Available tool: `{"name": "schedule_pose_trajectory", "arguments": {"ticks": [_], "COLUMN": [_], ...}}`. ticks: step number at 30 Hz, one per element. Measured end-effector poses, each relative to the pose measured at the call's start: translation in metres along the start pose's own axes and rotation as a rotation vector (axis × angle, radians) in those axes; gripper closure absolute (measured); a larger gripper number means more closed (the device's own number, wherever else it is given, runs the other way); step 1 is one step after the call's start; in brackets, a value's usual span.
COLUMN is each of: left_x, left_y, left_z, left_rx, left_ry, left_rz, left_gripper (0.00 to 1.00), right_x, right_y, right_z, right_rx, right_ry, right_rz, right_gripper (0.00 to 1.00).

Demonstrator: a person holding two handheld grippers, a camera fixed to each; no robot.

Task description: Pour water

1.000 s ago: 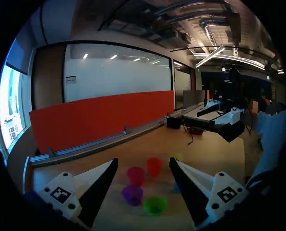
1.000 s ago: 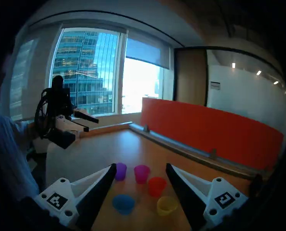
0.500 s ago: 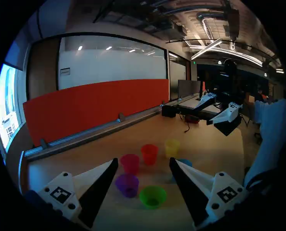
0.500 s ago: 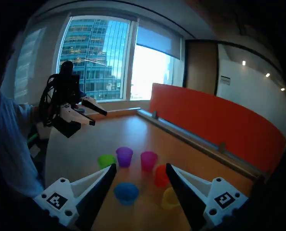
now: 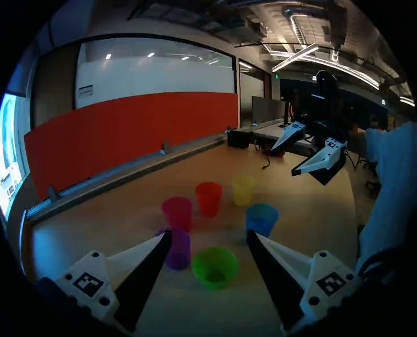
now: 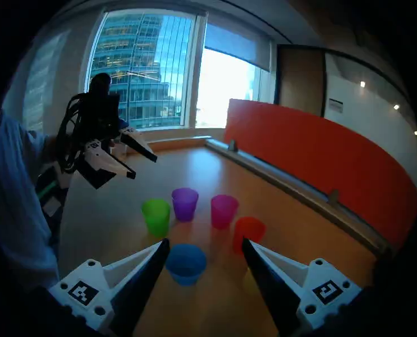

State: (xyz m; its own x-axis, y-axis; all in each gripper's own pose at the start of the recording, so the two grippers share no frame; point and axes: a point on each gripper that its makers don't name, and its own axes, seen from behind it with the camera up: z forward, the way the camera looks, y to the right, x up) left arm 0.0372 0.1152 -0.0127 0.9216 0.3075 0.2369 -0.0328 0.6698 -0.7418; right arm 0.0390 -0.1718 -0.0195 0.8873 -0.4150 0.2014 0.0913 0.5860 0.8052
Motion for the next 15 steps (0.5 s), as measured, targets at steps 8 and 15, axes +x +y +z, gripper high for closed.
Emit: {"name": "schedule_pose_trajectory", "arguments": {"ticks": [8, 15], "left_x": [-0.032, -0.057], "left_y": [0.005, 0.006], "left_z": [0.009, 0.014], "left_rx": [-0.017, -0.025], "left_ry": [-0.046, -0.085], "left_rz": [-0.005, -0.006], "left_gripper": [0.01, 0.01], "right_x": [-0.031, -0.053], "right_y": [-0.005, -0.008], "right_z": [0.015, 0.025], "right_rx": [0.018, 0.033], "right_ry": [-0.059, -0.094], "right_rz": [-0.008, -0.003], "right_gripper": [0.00, 0.00]}}
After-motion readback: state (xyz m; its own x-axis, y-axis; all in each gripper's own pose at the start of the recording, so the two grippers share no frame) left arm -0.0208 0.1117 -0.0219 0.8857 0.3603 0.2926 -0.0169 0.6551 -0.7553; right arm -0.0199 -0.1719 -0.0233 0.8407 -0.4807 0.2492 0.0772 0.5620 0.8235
